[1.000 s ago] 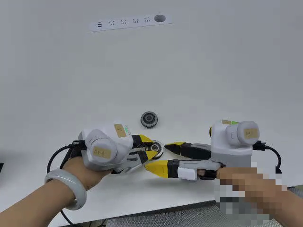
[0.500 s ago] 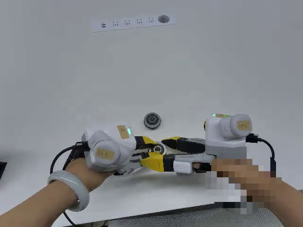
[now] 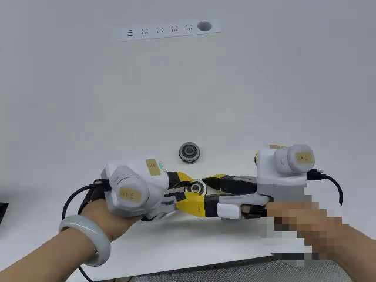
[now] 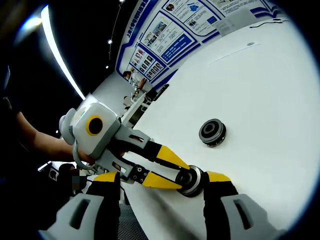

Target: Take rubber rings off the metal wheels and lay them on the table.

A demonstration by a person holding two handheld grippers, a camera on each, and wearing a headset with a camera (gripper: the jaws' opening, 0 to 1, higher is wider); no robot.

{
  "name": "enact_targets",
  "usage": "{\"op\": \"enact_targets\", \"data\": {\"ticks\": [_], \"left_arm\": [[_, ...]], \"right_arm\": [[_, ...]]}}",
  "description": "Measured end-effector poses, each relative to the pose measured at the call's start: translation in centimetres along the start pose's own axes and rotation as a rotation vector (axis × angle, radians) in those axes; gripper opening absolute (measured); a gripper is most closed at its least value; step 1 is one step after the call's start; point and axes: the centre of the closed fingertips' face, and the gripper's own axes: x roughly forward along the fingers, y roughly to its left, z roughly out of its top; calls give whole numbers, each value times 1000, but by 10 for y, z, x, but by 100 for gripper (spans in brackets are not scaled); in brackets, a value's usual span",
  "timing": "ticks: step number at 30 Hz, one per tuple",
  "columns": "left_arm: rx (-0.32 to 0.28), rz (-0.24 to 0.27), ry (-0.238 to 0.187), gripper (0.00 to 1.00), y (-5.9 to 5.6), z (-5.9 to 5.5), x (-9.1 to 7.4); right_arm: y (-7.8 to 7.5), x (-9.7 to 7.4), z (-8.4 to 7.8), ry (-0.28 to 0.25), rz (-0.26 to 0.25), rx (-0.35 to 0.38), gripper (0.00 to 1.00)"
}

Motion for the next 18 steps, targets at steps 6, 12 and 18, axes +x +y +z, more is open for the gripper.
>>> {"op": "enact_targets", "data": {"ticks": [6,12,18], "left_arm": [[0,0,0,12,0,0,0],[0,1,1,12,0,0,0],[0,0,-1,12,0,0,0]], "right_arm": [[-1,-5,-4,2,-3,23,68],[2,-8,-8,1,-2,45,67],[4,-9,-8,-1,-6,49,68]]}}
